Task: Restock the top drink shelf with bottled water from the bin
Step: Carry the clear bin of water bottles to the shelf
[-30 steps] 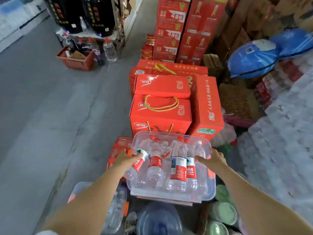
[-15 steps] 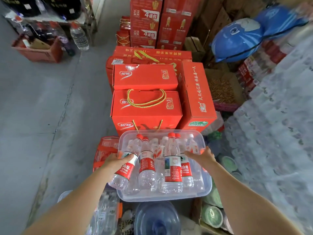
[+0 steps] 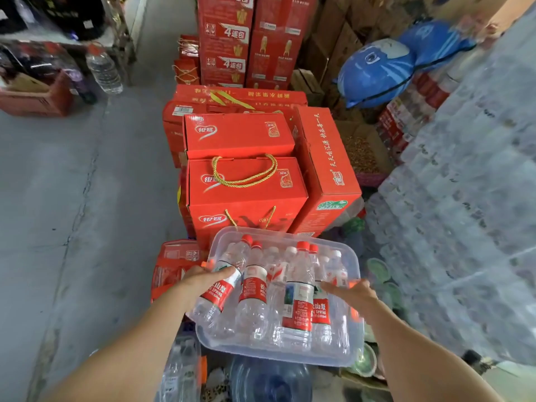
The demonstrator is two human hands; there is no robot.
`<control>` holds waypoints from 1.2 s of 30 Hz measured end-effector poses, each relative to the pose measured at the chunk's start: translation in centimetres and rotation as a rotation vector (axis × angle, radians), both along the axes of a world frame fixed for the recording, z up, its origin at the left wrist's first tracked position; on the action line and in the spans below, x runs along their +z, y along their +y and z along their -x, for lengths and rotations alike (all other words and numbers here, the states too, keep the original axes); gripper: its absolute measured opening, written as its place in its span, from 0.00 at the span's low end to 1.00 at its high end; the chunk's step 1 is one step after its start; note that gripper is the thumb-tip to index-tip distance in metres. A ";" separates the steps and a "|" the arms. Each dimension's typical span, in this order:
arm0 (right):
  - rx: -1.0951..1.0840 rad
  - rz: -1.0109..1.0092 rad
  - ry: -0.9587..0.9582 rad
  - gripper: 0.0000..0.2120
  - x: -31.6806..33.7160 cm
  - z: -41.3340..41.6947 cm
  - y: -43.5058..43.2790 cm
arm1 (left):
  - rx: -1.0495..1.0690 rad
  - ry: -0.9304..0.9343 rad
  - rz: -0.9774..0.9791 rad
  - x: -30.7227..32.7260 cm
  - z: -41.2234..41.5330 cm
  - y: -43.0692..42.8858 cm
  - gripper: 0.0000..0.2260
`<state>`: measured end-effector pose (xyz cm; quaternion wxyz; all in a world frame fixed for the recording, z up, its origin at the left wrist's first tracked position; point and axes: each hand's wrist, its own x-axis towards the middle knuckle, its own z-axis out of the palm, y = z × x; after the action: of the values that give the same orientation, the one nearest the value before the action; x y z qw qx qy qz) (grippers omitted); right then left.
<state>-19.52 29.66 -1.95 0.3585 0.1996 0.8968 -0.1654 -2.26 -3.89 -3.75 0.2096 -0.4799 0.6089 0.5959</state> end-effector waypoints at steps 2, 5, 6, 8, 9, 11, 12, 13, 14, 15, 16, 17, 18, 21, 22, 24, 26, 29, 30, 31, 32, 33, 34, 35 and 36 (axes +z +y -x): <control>-0.068 0.029 -0.020 0.67 0.1 -2.4 1.7 | -0.050 0.006 0.024 0.2 0.6 0.7 0.40; -0.140 0.198 0.057 0.53 -0.1 -5.1 3.9 | -0.102 0.018 0.066 0.5 1.2 1.6 0.32; -0.136 0.234 0.063 0.49 -0.2 -5.7 4.3 | -0.114 0.010 0.073 0.6 1.2 1.9 0.30; -0.134 0.269 0.042 0.45 -0.2 -6.3 4.7 | -0.104 -0.006 0.067 0.7 0.7 2.4 0.31; -0.129 0.287 0.036 0.46 -0.2 -6.3 4.9 | -0.086 -0.014 0.064 0.7 0.2 2.6 0.33; -0.120 0.289 0.019 0.48 0.1 -6.4 5.1 | -0.058 -0.032 0.049 0.8 -1.3 3.1 0.37; -0.102 0.276 0.004 0.49 0.2 -6.4 5.2 | -0.042 -0.034 0.032 0.9 -2.2 3.4 0.39; -0.084 0.271 -0.009 0.49 0.2 -6.4 5.4 | -0.022 -0.031 0.012 1.0 -3.3 3.8 0.41; -0.077 0.274 -0.017 0.48 0.1 -6.7 5.8 | 0.001 -0.022 -0.006 1.1 -4.3 4.2 0.43; -0.075 0.272 -0.023 0.48 0.1 -7.1 6.1 | 0.022 -0.011 -0.014 1.1 -5.6 4.7 0.45; -0.059 0.264 -0.032 0.47 0.1 -7.7 6.4 | 0.047 0.000 -0.006 1.1 -7.0 5.2 0.45; -0.036 0.261 -0.043 0.46 0.2 -8.3 6.5 | 0.074 0.007 0.009 1.2 -8.7 5.8 0.44; -0.016 0.267 -0.058 0.45 0.1 -8.9 6.8 | 0.101 0.006 0.018 1.2 -10.5 6.5 0.43; 0.039 0.305 -0.115 0.36 0.8 -11.4 6.0 | 0.189 -0.010 -0.021 1.0 -17.2 8.3 0.43; 0.072 0.321 -0.124 0.30 1.1 -12.2 5.4 | 0.233 -0.036 -0.030 0.8 -19.9 8.9 0.43; 0.166 0.409 -0.121 0.16 1.7 -14.2 3.8 | 0.331 -0.104 -0.037 0.3 -25.4 10.3 0.42; 0.294 0.488 -0.137 0.10 2.2 -16.6 1.7 | 0.456 -0.146 -0.062 0.1 -30.8 12.0 0.38; 0.539 0.473 -0.214 0.14 2.9 -20.5 -1.9 | 0.624 -0.169 -0.140 0.8 -37.7 14.6 0.32; 0.615 0.429 -0.233 0.17 2.7 -21.5 -3.3 | 0.686 -0.168 -0.172 1.0 -39.9 15.3 0.30; 0.680 0.376 -0.243 0.20 2.5 -22.5 -4.8 | 0.749 -0.160 -0.189 1.2 -41.9 15.7 0.29; 0.740 0.327 -0.260 0.22 2.1 -23.8 -6.5 | 0.813 -0.147 -0.198 1.3 -43.9 15.9 0.27; 0.800 0.286 -0.279 0.27 1.8 -25.2 -8.2 | 0.875 -0.130 -0.206 1.5 -46.0 15.8 0.26; 0.842 0.243 -0.306 0.34 1.4 -26.7 -10.0 | 0.930 -0.111 -0.218 1.8 -48.0 15.6 0.26; 0.865 0.203 -0.329 0.42 1.0 -28.1 -11.9 | 0.978 -0.089 -0.241 2.0 -49.9 15.3 0.26; 0.867 0.189 -0.349 0.49 0.5 -29.6 -14.0 | 1.016 -0.068 -0.264 2.2 -51.9 14.8 0.27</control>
<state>10.11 15.67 -1.42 0.5564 -0.2017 0.8048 -0.0452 49.65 10.93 -1.53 -0.0276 -0.7032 0.2121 0.6780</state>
